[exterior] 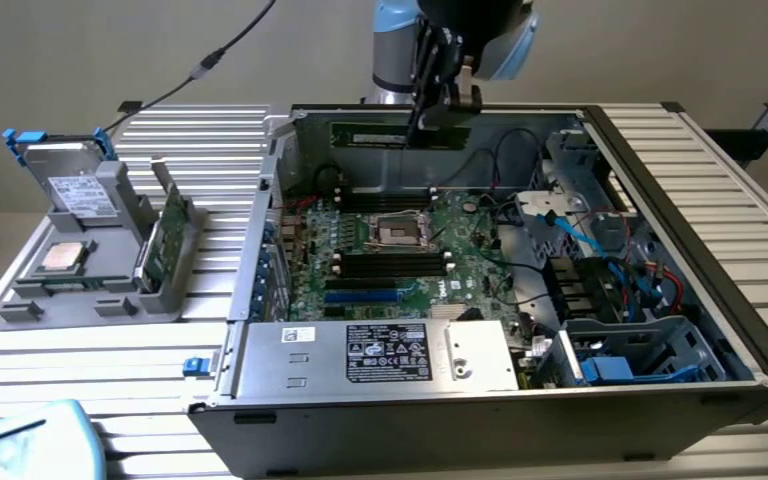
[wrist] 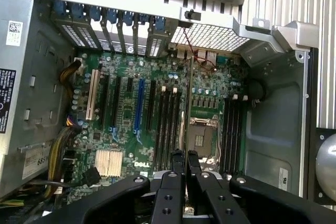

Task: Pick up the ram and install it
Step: 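Pick up the ram and move it above insertion slot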

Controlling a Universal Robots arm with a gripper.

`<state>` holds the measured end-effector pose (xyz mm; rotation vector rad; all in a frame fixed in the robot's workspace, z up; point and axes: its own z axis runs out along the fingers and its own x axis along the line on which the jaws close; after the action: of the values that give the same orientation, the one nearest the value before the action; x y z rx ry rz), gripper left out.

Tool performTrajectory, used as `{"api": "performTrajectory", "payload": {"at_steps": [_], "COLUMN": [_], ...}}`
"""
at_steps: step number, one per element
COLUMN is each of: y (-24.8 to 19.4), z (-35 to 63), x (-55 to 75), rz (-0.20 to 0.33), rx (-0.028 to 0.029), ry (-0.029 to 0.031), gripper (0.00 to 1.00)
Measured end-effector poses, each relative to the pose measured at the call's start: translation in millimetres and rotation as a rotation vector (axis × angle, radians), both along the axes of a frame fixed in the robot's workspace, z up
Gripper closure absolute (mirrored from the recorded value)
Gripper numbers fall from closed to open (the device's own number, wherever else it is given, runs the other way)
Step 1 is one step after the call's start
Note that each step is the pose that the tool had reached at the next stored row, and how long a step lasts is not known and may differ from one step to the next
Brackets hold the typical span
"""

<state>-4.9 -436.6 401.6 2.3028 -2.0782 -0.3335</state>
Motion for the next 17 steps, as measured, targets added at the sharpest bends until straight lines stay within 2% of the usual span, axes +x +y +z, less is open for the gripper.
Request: {"api": "performTrajectory", "payload": {"at_steps": [2, 4, 9, 17], "y": [0.6, 1.3, 4.4, 6.0], "z": [-0.8, -2.3, -8.4, -18.0], "x": [0.2, 0.8, 2.7, 8.4], "rz": [0.000, 0.000, 0.000, -0.002], "rx": [-0.0092, -0.0123, -0.0124, -0.0125], "ry": [-0.0042, -0.0075, -0.0100, -0.0148], "gripper": [0.86, 0.86, 0.86, 0.86]}}
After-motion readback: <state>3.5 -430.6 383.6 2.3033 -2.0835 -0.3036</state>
